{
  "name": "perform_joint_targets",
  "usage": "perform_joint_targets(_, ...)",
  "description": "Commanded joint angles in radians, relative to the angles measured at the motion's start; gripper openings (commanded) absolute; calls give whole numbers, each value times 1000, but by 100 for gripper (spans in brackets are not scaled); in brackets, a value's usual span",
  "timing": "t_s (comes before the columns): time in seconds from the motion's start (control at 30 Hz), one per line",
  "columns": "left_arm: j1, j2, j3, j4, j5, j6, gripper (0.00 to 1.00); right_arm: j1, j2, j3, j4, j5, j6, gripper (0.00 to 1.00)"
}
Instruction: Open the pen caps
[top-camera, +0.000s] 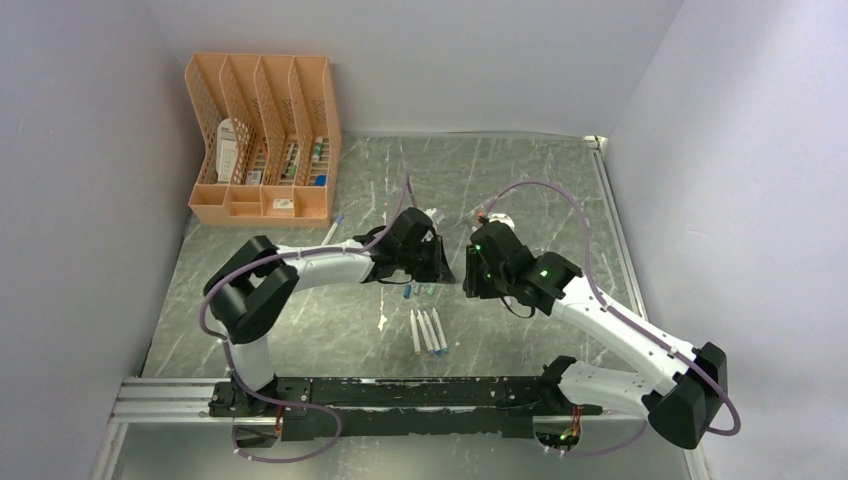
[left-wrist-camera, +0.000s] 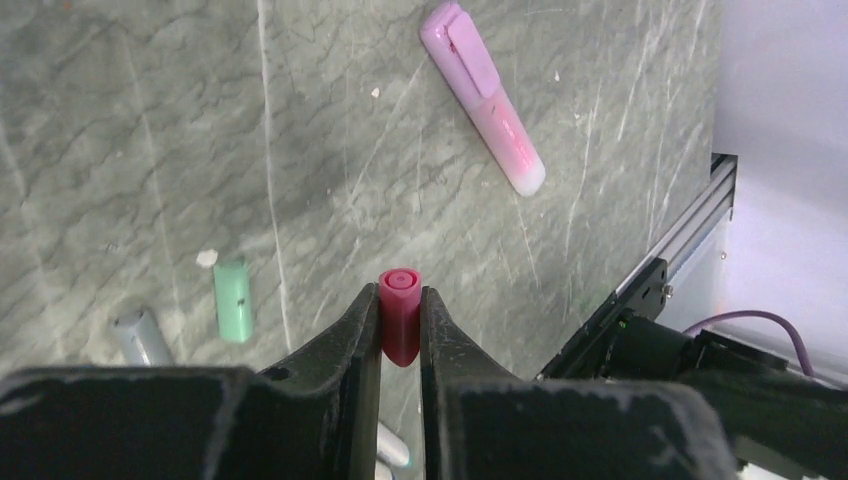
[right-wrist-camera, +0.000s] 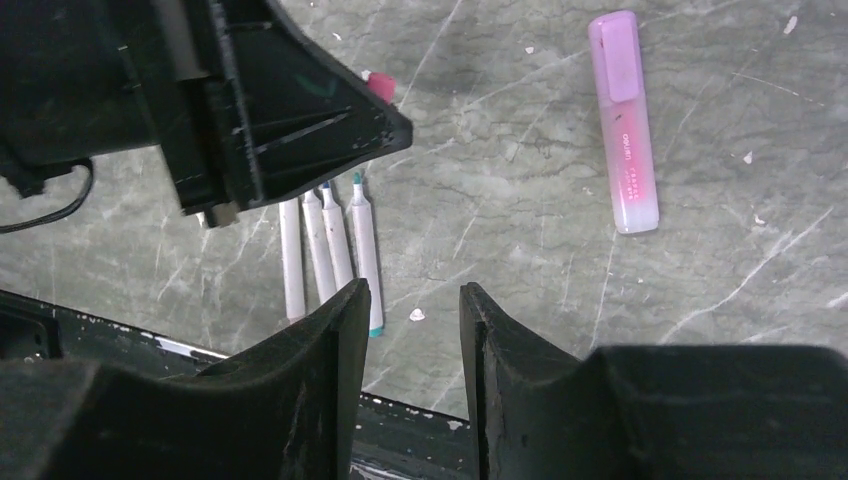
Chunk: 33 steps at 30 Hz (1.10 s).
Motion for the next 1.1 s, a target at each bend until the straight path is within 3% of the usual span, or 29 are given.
perform_joint_targets(0.0,-16,67,90,-19,10,10,15,-9,-31,12,-31,11,-11,38)
perform_joint_targets(0.27,-19,145,132,-104,-50,22,17,-16,-48,-5,-22,-5,-19,38)
perform_joint_targets(1.07,-18,135,73,-197,-172,36,18,-18,-47,-40,25,-62,-23,37)
